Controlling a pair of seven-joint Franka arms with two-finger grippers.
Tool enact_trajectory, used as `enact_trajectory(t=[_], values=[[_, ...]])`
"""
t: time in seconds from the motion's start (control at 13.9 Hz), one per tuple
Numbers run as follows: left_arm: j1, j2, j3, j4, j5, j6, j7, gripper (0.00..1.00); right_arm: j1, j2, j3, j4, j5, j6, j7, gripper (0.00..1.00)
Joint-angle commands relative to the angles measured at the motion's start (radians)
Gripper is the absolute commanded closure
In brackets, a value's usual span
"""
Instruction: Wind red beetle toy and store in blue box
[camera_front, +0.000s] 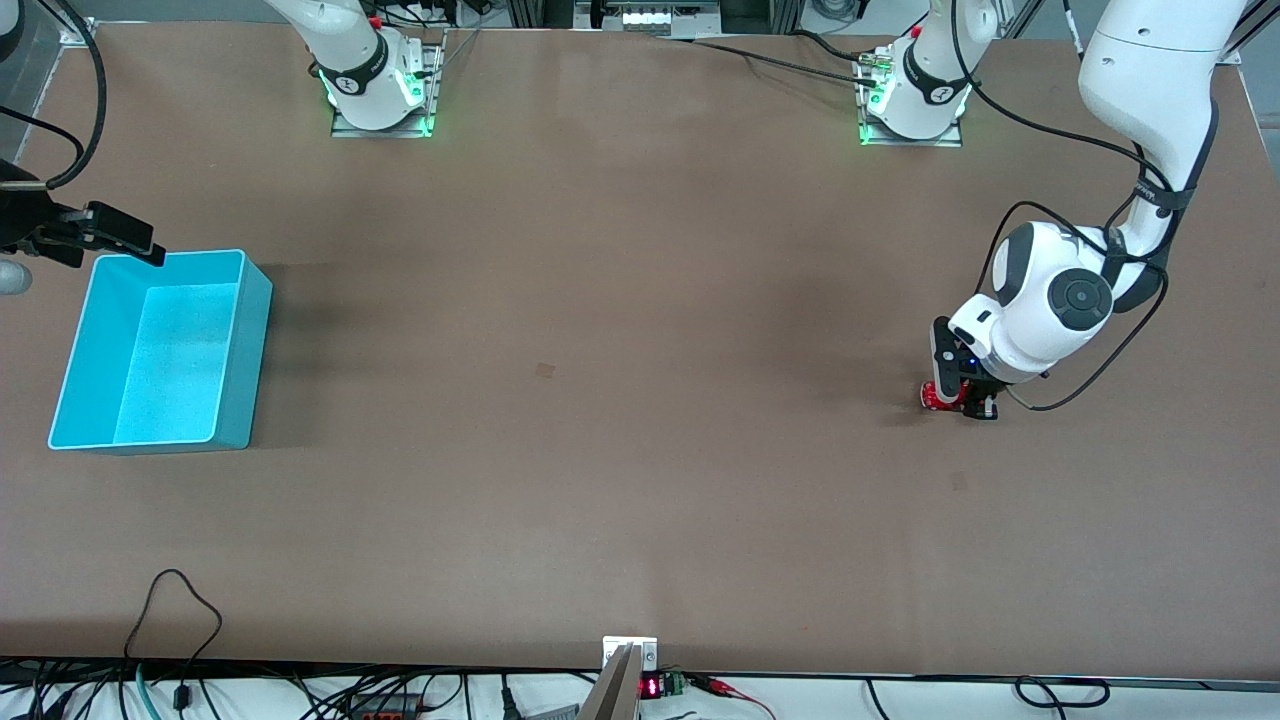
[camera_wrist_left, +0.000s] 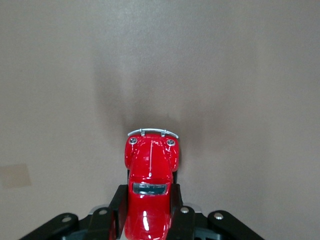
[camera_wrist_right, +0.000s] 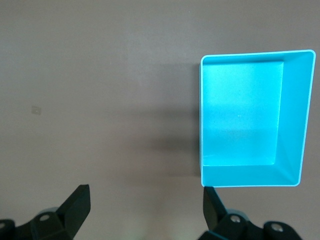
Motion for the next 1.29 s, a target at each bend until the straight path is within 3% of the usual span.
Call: enact_trajectory(t=[0.0,0.43,1.22], values=[[0.015,0.011,-0.002,0.015,0.019,-0.004,0.005,0.83,0.000,-0.003,0.004,0.005,0.002,0.001,0.008,0.00],[0.047,0.025,-0.001,0.016,0.019,-0.004,0.014,0.83,0.000,-0.003,0.004,0.006,0.002,0.001,0.006,0.00],[0.288,0.124,-0.002,0.101,0.021,-0.002,0.259,0.80,0.000,-0.005,0.006,0.006,0.002,0.001,0.006,0.00]])
